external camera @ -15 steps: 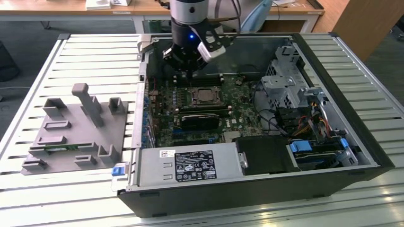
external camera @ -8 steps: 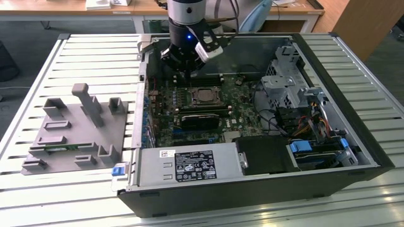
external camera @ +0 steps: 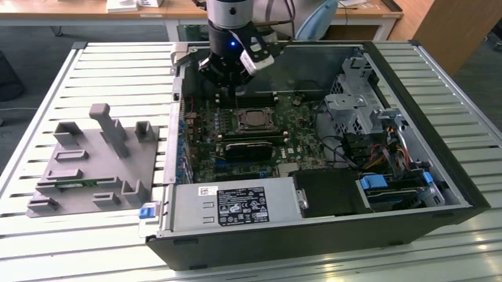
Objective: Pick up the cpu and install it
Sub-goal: 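Install the first cpu locking lever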
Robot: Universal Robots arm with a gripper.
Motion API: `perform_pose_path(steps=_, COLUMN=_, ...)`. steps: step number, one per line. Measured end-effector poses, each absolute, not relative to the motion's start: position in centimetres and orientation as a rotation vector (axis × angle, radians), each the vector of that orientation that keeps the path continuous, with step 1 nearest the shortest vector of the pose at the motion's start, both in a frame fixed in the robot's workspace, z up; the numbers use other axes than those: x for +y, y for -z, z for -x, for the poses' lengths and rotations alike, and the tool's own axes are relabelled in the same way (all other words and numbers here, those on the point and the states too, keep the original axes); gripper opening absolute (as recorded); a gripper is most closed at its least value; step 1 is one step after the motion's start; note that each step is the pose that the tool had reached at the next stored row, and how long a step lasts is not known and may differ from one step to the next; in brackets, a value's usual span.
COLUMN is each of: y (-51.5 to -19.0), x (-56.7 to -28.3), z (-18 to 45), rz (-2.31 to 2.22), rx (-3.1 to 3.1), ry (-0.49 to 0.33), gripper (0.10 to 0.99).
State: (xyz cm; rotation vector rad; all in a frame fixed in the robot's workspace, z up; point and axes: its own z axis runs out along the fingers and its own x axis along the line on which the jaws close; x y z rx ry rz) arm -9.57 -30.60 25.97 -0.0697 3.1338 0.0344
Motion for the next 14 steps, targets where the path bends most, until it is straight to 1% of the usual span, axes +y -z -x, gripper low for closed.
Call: perform_pose_path(steps=14, y=-25.6, x=-28.8, z=9.6, rz=0.026, rx=3.134, ry=-0.034, gripper=0.106)
